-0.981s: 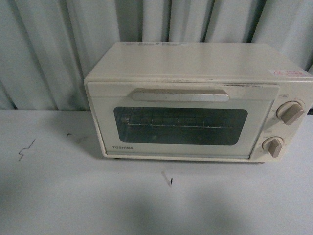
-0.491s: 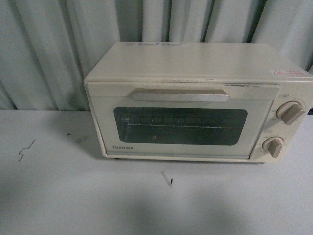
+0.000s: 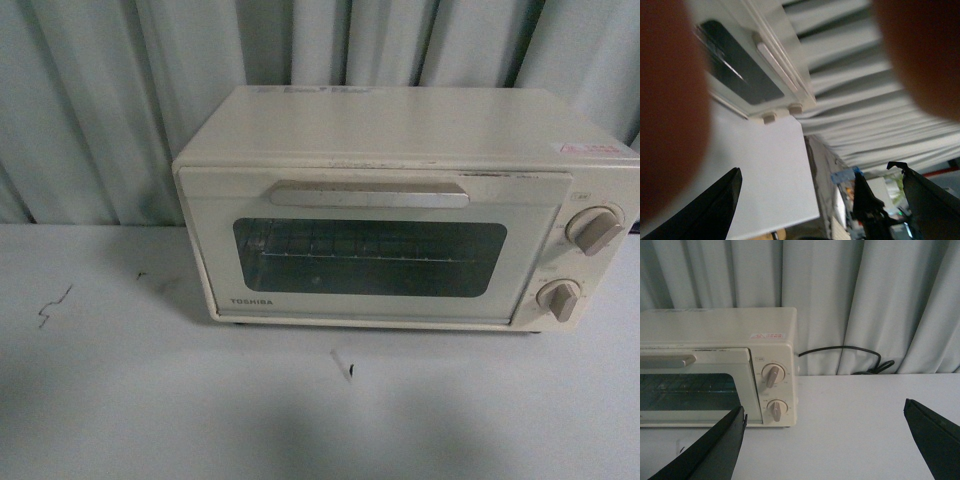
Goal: Open oven
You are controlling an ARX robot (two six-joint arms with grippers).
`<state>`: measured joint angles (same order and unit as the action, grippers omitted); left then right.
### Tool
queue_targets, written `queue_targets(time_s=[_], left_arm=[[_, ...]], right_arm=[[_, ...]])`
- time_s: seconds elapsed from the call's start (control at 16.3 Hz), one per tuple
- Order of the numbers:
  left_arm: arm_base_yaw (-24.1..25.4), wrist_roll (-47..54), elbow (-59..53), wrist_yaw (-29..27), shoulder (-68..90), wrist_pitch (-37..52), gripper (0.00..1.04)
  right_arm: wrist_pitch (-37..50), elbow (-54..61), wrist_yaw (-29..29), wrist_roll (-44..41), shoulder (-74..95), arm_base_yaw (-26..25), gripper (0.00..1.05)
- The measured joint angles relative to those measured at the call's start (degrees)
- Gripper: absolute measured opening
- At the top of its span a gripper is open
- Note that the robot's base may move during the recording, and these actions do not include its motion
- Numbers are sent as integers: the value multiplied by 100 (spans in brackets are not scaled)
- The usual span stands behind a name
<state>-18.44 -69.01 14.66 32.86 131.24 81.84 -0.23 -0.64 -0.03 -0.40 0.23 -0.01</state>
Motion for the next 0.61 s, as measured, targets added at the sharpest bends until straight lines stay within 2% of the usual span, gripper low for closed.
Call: queue_targets(time_s=[0.61], left_arm=[[0,0,0,0,0,0,98]], right_arm=[[0,0,2,0,0,0,98]])
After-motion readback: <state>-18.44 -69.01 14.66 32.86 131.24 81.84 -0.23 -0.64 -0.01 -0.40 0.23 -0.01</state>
